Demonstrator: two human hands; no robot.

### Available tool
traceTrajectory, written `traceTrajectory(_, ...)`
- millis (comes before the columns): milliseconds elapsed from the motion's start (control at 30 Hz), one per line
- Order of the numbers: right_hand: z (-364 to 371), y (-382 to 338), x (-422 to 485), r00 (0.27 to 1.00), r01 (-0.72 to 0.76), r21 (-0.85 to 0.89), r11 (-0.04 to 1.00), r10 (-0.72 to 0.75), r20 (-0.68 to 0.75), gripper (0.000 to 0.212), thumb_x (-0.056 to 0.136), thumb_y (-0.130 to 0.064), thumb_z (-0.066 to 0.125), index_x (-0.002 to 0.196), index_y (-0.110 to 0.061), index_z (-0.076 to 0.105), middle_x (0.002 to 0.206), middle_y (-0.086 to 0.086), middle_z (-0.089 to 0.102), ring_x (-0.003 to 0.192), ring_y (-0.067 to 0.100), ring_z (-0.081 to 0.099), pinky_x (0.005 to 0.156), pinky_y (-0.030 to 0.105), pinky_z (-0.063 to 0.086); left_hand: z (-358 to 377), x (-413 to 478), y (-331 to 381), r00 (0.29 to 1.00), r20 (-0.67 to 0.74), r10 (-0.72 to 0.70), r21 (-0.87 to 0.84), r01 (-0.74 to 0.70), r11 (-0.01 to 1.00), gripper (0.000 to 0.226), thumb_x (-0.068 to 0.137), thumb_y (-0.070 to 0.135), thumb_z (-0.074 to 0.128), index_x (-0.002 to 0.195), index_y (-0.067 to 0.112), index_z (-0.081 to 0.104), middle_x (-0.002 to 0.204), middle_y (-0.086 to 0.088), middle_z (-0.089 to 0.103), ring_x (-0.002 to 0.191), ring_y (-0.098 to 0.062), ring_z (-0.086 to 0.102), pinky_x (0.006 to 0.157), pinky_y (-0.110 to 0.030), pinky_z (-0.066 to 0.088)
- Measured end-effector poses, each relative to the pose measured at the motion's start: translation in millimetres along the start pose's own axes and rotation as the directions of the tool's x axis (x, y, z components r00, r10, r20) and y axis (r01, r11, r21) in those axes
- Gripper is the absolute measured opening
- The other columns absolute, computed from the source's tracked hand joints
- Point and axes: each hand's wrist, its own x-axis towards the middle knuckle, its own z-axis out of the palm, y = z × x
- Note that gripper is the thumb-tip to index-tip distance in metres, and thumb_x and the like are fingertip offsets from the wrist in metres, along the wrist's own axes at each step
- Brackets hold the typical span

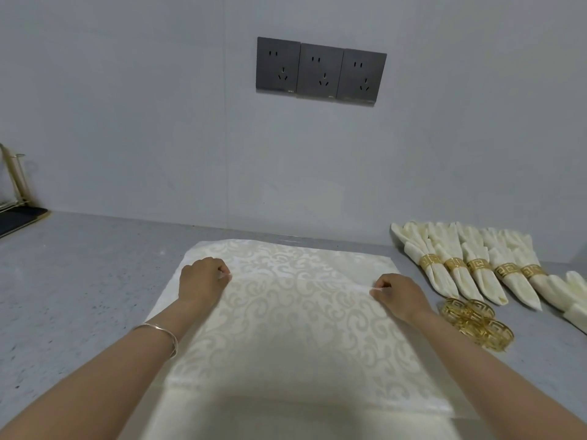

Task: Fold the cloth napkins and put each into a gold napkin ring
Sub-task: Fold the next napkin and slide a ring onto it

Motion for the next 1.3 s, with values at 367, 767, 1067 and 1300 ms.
traceTrajectory(367,33.6,-93.3,-103.9,0.975,0.215,0.231,0.949,-0.222,0.006,0.043,0.101,-0.020,0.038,0.143,-0.014,0.040,0.150,-0.001,0.037,0.138,0.014,0.032,0.112,0.020,0.017,-4.9,-119.3,92.0,0.903,0.238,0.358,-0.084,-0.348,0.934,0.053,0.099,0.037,0.022,0.146,0.015,0.036,0.150,-0.002,0.039,0.138,-0.019,0.037,0.114,-0.031,0.023)
traceTrajectory(767,78.1,-117.7,-132.7,0.961,0.271,-0.138,0.952,-0.261,0.088,0.049,0.103,-0.026,0.019,0.152,-0.019,0.012,0.160,-0.002,0.008,0.147,0.012,0.003,0.118,0.031,0.000,18.7,-145.5,92.4,0.914,0.357,0.193,0.182,-0.271,0.945,0.052,0.104,0.032,0.008,0.153,0.020,-0.004,0.161,0.006,-0.008,0.147,-0.015,-0.010,0.119,-0.040,-0.007)
traceTrajectory(1067,51.2,-58.9,-131.4,0.975,0.160,-0.165,0.973,-0.129,0.179,0.055,0.101,-0.047,0.012,0.152,-0.029,0.002,0.160,-0.007,-0.006,0.146,0.011,-0.009,0.118,0.033,-0.007,5.0,-141.4,58.4,0.940,0.336,0.064,0.203,-0.138,0.969,0.056,0.103,0.042,0.010,0.153,0.022,-0.003,0.160,0.006,-0.008,0.148,-0.018,-0.009,0.119,-0.044,-0.006)
traceTrajectory(1300,12.9,11.9,-132.6,0.989,0.026,-0.183,0.983,0.002,0.151,0.058,0.100,-0.048,0.016,0.152,-0.026,0.006,0.160,-0.006,-0.001,0.147,0.011,-0.003,0.118,0.032,-0.002,-10.4,-124.5,19.0,0.945,0.317,-0.079,0.244,-0.001,0.970,0.061,0.100,0.050,0.012,0.153,0.024,-0.001,0.160,0.007,-0.008,0.148,-0.017,-0.008,0.118,-0.044,-0.005)
